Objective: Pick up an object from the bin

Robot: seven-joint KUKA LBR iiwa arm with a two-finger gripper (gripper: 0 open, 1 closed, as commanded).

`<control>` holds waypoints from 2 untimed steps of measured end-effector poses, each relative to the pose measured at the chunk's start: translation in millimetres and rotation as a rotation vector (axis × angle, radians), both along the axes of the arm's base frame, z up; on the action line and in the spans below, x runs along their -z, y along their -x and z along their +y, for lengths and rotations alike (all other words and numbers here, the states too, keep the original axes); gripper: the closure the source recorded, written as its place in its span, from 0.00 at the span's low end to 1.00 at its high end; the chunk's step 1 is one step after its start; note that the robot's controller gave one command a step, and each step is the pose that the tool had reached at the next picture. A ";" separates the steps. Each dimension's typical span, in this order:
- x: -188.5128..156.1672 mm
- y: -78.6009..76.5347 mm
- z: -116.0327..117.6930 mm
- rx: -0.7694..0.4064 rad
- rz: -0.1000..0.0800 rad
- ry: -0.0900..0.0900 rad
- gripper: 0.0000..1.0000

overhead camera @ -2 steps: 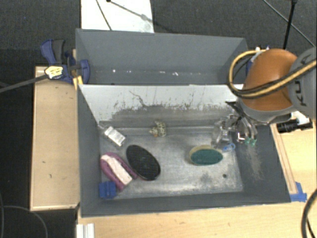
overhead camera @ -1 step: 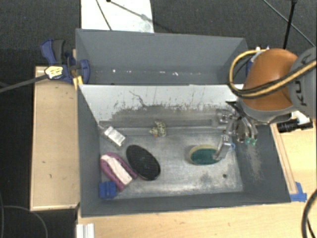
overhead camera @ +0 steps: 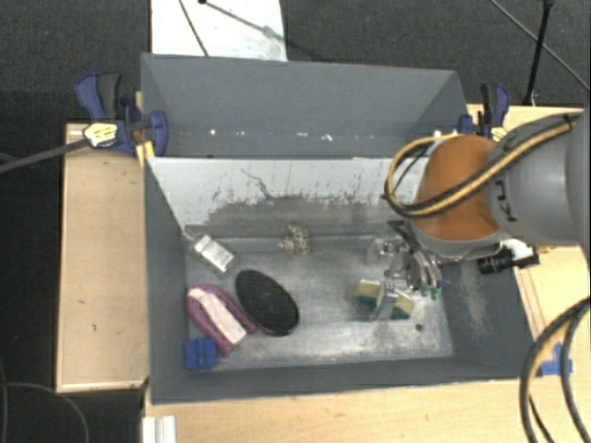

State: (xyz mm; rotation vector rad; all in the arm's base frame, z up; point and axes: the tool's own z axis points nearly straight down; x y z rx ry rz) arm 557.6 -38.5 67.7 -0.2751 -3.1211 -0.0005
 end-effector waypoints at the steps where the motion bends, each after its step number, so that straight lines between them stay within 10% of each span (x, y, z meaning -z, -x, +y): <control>1: -4.1 -2.5 -0.5 -0.001 -0.009 0.001 1.00; 2: -156.6 16.9 -8.5 -0.040 -0.018 0.002 1.00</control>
Offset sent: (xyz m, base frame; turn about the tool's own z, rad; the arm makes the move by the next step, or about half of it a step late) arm 0.0000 0.0000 0.0000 0.0000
